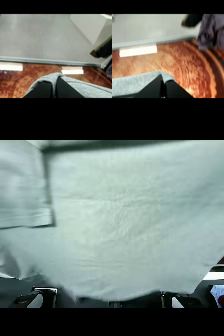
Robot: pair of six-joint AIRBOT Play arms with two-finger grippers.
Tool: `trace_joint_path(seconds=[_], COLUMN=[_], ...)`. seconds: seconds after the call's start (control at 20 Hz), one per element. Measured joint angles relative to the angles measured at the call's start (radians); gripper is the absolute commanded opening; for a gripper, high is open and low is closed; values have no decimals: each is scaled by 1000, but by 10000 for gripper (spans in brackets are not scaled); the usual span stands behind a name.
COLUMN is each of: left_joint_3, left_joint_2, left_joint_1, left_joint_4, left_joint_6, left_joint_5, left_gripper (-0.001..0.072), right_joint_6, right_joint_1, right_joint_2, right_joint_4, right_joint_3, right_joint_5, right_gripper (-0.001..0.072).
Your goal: Fold the clothes and pants, and hang the long-sleeved shirts on hangers.
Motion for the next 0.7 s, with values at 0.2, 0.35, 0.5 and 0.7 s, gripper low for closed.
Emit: trace_joint_path(seconds=[0.2,0.35,0.5,0.7], left_joint_3=[-31,-37,-8,97], left_joint_2=[-274,-533,-773,-1010], left_joint_1=[-78,-126,-148,-158], left_joint_4=[-26,-44,-87,-130], left_joint_6=[53,79,98,122], left_joint_5=[-22,35,158,321], left_gripper=[15,15,16,18], right_joint_6=[-27,-39,-46,-49], right_joint_1=[0,-1,0,0], right_joint_2=[-204,-389,-579,-766], right_joint_4=[-33,-36,-36,-42], right_joint_3=[-124,-177,-197,-205], right_joint_5=[16,-39,-137,-280], right_gripper=[34,34,34,34])
